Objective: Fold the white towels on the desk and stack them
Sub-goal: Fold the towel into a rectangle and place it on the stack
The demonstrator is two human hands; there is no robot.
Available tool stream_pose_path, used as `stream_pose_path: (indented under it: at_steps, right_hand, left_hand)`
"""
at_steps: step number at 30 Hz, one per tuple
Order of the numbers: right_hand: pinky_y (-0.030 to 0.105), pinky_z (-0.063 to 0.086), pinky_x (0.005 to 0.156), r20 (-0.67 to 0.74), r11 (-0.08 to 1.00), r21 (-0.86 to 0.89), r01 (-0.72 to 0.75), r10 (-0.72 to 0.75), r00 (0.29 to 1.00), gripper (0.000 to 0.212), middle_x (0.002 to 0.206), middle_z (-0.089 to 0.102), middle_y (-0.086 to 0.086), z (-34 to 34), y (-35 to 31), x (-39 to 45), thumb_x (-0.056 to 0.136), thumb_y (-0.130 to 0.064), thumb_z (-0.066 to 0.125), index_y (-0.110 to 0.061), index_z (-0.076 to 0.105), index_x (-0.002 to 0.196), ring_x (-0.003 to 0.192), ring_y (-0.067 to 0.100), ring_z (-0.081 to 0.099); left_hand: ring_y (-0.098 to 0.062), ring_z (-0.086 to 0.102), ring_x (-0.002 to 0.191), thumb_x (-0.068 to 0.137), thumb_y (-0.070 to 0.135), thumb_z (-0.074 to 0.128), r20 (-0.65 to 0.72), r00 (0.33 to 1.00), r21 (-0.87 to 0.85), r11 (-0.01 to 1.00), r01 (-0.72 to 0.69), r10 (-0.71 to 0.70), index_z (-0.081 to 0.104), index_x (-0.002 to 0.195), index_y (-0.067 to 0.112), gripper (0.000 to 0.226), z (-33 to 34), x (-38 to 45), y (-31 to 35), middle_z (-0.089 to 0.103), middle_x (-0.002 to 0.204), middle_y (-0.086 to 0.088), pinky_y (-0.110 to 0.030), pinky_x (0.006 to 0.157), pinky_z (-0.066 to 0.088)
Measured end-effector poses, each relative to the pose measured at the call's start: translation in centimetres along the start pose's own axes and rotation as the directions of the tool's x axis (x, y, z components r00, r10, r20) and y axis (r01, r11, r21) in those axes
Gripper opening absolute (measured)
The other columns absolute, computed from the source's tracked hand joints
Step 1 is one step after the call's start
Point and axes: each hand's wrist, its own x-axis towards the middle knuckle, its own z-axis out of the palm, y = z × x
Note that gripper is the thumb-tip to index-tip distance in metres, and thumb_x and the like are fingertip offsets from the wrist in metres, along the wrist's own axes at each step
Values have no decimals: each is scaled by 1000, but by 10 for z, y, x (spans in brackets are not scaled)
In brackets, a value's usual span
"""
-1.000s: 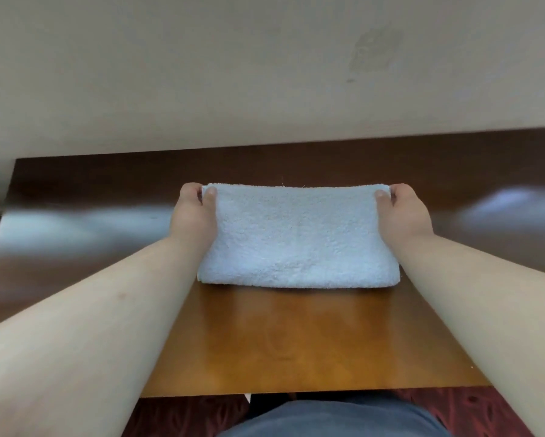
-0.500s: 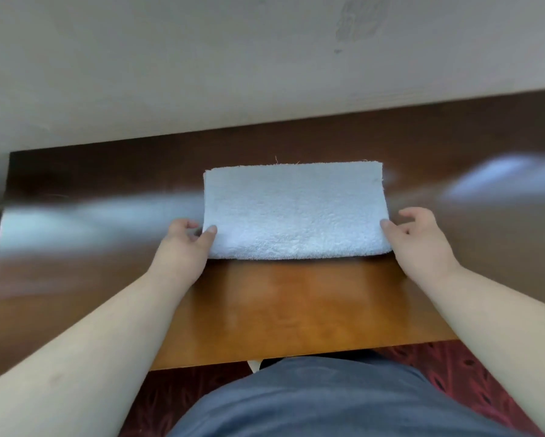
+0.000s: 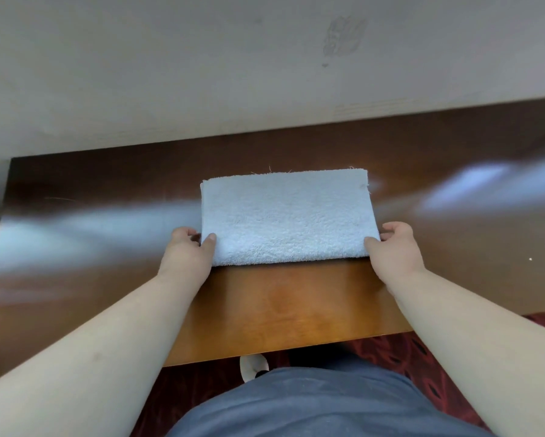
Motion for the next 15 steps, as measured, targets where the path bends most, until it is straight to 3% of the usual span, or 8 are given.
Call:
stream_pose_path:
  at_steps: [3,6,8,10,12,13,15]
  right_hand:
    - [39,60,69,27,969,161,-187,185,982,44,93,64,-1,7,-16,3,82,-37,72,-16,52,116,71,21,64]
    - [28,45,48,152,910,222,-350,322,934,45,80,60,6,5,-28,9,77,-44,82,-11,63,102,60,19,50]
    - [25,42,45,243,862,229,-453,400,884,49,84,56,4,1,-30,11,75,-50,84,-14,60,99,61,15,48]
    - [28,48,51,320,821,267,-505,419,850,46,97,58,-1,-5,-30,10,81,-48,81,-18,60,108,69,13,53]
    - [35,52,69,391,762,381,-524,380,838,35,110,64,-3,-10,-25,8,91,-36,75,-19,59,117,85,15,61]
    - [37,53,77,409,724,456,-517,345,845,30,113,67,0,-13,-21,6,94,-27,71,-16,59,119,92,17,64]
    - [37,56,76,414,649,584,-488,279,866,23,115,69,8,-23,-12,-4,98,-8,62,-8,59,120,98,23,68]
  left_hand:
    - [-28,63,93,92,53,59,53,996,25,997,68,-69,50,129,16,53,1,-1,10,63,111,0,-33,80,48]
    - [-28,59,96,92,51,62,126,984,15,992,122,-123,58,126,15,50,1,-3,12,64,100,-1,-33,84,46]
    - [-30,62,97,92,47,65,195,966,-130,972,195,-168,62,123,12,47,2,-6,11,67,109,-7,-36,89,49]
    - [-27,63,90,93,41,66,243,951,-278,926,255,-189,63,119,11,40,1,-11,12,69,112,-10,-36,89,51]
    - [-25,65,90,95,36,65,269,944,-385,877,288,-191,59,117,10,34,-1,-16,11,68,110,-9,-38,89,54]
    - [-24,66,91,96,32,64,295,937,-433,847,307,-188,57,119,10,32,-1,-18,11,68,111,-9,-36,84,55]
    - [-24,66,91,98,23,60,371,911,-493,794,356,-179,56,120,10,26,-4,-27,12,66,114,-11,-35,72,54]
